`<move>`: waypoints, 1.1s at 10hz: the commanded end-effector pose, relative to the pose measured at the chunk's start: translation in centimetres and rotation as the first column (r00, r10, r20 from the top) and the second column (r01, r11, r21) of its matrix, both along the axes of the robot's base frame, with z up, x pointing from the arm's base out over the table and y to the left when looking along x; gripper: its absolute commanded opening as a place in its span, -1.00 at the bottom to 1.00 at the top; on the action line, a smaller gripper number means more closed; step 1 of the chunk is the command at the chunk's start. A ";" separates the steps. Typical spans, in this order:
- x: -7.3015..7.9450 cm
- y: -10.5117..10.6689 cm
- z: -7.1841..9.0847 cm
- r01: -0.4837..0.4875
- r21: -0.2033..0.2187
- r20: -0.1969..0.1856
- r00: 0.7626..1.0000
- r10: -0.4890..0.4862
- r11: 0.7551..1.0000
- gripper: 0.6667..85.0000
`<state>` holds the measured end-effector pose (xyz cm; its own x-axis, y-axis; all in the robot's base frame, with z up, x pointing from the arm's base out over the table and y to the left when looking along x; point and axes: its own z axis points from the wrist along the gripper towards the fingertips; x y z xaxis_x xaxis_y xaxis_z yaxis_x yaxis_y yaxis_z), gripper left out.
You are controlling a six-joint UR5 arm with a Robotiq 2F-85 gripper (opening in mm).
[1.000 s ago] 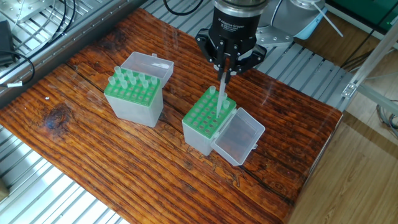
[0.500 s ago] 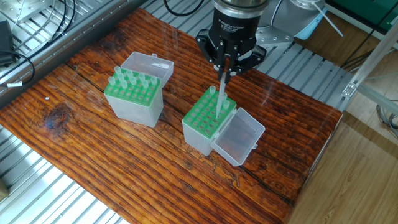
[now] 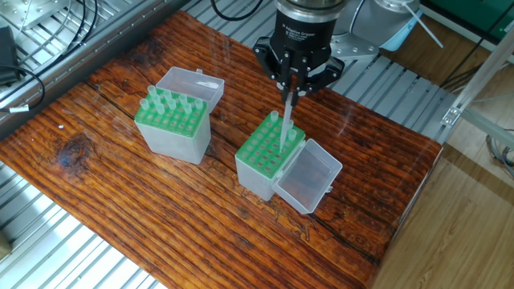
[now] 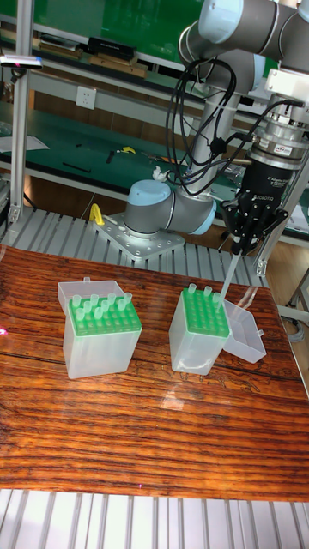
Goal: Transfer all large pipette tips from one holder to another
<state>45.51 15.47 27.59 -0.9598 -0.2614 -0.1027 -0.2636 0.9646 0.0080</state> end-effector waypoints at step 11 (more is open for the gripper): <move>0.0 0.6 -0.4 0.001 0.009 -0.003 1.000 -0.001 1.000 -0.75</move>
